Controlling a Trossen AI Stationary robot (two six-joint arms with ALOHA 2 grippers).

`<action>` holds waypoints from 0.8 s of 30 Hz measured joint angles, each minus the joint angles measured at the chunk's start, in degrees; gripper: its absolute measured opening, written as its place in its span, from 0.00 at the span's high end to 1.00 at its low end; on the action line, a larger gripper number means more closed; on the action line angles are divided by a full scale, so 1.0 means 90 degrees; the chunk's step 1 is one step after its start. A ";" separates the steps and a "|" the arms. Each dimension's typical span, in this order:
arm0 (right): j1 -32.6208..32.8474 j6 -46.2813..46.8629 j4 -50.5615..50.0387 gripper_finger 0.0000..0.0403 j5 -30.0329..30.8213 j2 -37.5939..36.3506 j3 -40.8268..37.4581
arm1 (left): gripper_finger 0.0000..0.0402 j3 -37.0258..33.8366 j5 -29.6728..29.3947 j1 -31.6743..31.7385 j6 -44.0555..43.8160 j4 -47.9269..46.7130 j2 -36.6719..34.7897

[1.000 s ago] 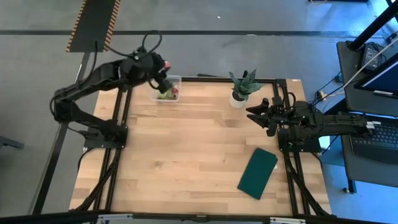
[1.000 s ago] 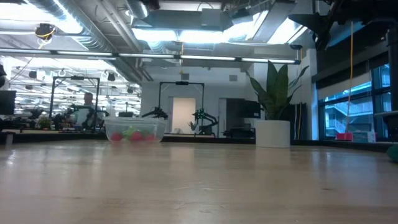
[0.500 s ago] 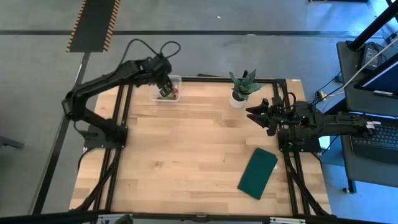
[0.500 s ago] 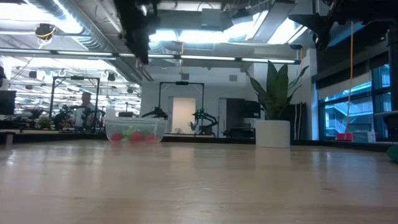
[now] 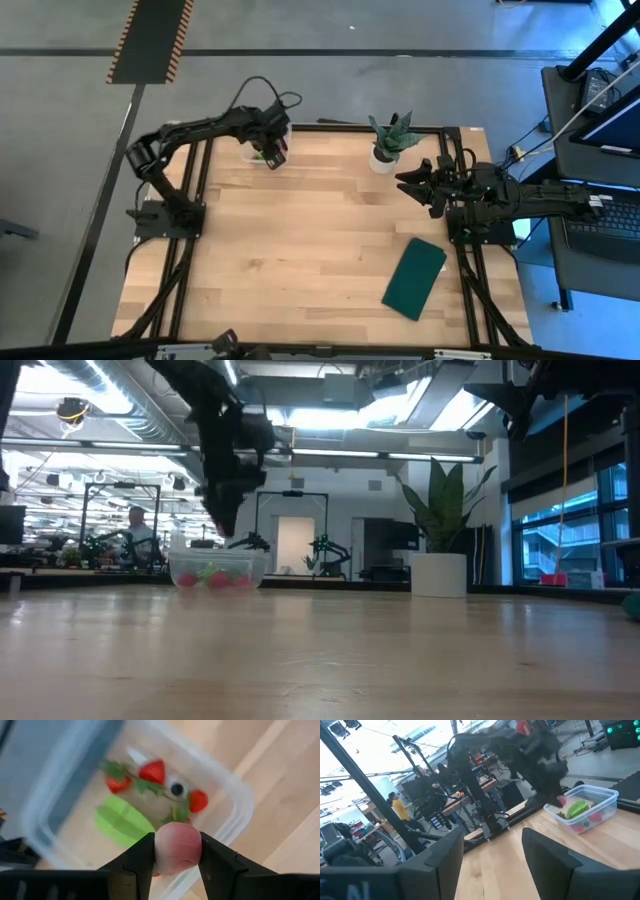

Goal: Pick and placing Produce into tupperware
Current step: Put the pink peach into the transparent container

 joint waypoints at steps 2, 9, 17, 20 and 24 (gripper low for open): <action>0.0000 0.0000 -0.0002 0.49 0.0000 0.0000 0.0000 | 0.68 -0.0074 0.0034 -0.0003 -0.0002 -0.0007 0.0191; 0.0000 0.0000 -0.0002 0.49 0.0000 0.0000 0.0000 | 0.66 -0.0107 -0.0139 0.0011 0.0039 0.0144 0.0601; 0.0000 0.0144 -0.0002 0.49 -0.0002 0.0000 0.0000 | 0.64 -0.0107 -0.0096 0.0181 0.0034 0.0659 0.0631; 0.0000 0.0143 -0.0002 0.49 -0.0002 0.0000 0.0000 | 0.65 -0.0107 -0.0054 0.0172 0.0041 0.0670 0.0631; 0.0000 0.0143 -0.0002 0.49 -0.0002 0.0000 0.0000 | 0.67 -0.0107 -0.0064 0.0169 0.0044 0.0670 0.0631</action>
